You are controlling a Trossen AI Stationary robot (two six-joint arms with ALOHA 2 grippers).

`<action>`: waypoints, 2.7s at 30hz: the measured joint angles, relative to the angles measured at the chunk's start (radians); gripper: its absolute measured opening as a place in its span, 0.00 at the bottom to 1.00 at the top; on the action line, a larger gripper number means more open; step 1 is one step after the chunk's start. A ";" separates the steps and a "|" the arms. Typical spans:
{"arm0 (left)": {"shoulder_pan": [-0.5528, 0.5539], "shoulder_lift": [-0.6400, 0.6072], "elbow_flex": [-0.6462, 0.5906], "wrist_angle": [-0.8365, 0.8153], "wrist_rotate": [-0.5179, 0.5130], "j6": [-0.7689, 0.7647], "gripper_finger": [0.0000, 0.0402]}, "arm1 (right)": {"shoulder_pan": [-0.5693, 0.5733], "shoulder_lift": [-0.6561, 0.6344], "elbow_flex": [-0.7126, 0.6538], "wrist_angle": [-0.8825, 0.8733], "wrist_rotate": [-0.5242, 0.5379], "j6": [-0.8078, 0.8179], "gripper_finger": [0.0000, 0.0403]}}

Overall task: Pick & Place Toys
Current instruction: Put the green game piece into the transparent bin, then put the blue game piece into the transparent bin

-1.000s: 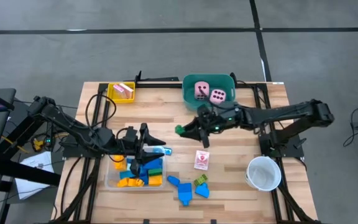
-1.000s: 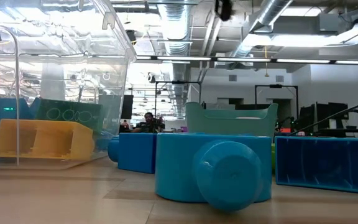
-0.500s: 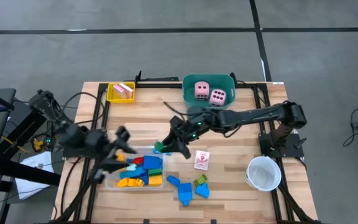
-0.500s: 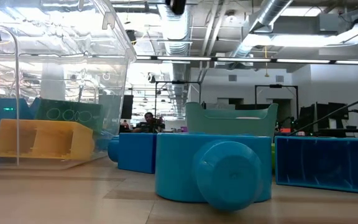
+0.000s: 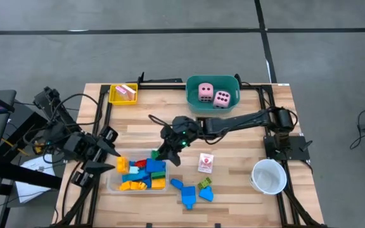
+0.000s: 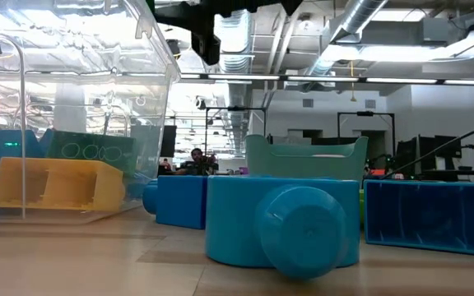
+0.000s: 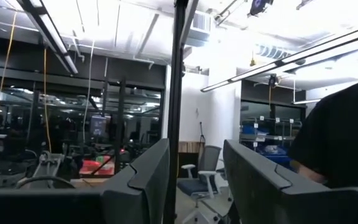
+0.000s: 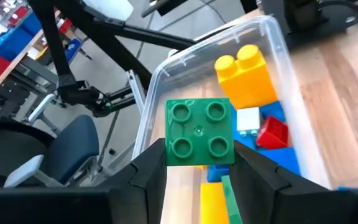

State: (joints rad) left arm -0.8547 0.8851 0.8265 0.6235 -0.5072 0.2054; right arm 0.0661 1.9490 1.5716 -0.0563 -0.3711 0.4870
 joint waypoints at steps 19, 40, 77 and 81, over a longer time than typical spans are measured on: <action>0.010 0.025 0.000 -0.001 -0.028 -0.001 0.36 | 0.046 0.021 0.015 -0.098 0.085 -0.078 0.34; 0.010 0.027 -0.001 -0.002 -0.027 -0.001 0.36 | 0.046 0.021 0.014 -0.059 0.084 -0.077 0.43; 0.010 0.028 -0.001 0.005 -0.027 -0.001 0.36 | 0.093 -0.093 0.012 -0.539 0.089 -0.293 0.61; 0.010 0.028 -0.001 0.005 -0.043 0.000 0.36 | 0.090 -0.093 0.011 -0.538 0.097 -0.297 0.61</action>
State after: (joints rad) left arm -0.8452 0.9127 0.8253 0.6289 -0.5506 0.2049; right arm 0.1565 1.8557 1.5829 -0.5946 -0.2743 0.1900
